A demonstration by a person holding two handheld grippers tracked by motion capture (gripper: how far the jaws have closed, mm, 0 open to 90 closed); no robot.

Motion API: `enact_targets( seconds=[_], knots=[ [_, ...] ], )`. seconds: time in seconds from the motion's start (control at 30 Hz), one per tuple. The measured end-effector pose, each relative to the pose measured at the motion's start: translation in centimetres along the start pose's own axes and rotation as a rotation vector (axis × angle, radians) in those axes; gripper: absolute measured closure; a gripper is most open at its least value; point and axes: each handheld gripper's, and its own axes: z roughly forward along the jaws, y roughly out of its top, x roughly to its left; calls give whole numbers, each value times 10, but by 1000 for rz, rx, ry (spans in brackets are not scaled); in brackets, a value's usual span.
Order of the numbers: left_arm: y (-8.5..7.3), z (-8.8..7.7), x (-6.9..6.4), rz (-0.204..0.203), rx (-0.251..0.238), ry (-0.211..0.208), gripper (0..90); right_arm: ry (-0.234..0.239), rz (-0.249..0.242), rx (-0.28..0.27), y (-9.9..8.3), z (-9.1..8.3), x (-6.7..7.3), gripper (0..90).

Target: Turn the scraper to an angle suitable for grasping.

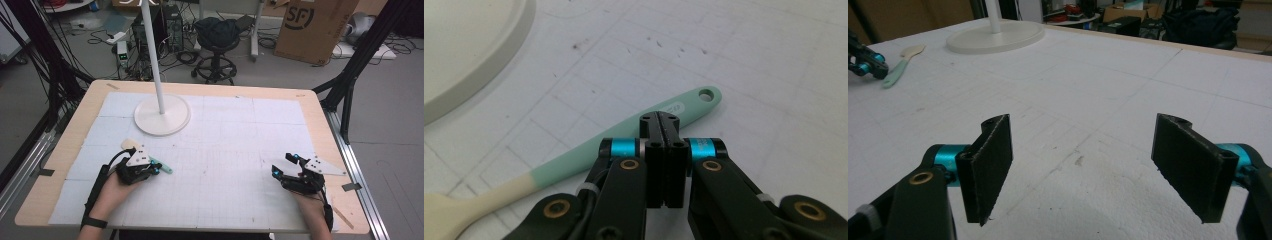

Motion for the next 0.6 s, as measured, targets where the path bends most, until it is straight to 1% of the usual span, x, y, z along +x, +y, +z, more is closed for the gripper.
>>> enact_targets(
  seconds=[0.1, 0.13, 0.2, 0.33, 0.43, 0.5, 0.53, 0.6],
  knots=[
    [9, 10, 0, -23, 9, 40, 896, 0, 2, 1, 0, 0, 0, 235],
    [10, 12, 1, -28, 9, 47, 896, 1, -2, 3, 0, 0, 0, 235],
    [14, 17, 3, -63, 5, 68, 895, 4, 1, 6, 0, 0, 0, 235],
    [20, 26, 4, -119, 4, 119, 896, 4, -3, 3, 0, 0, -1, 237],
    [27, 33, 6, -141, 19, 154, 896, 6, -1, 4, 0, 0, -1, 239],
    [33, 39, 7, -147, 27, 181, 896, 6, -1, 4, 0, 0, -1, 239],
    [34, 41, 8, -148, 28, 185, 896, 6, -1, 4, 0, 0, -1, 239],
    [37, 45, 10, -177, 20, 202, 895, 5, -1, 3, 0, 0, -1, 239]
  ],
)
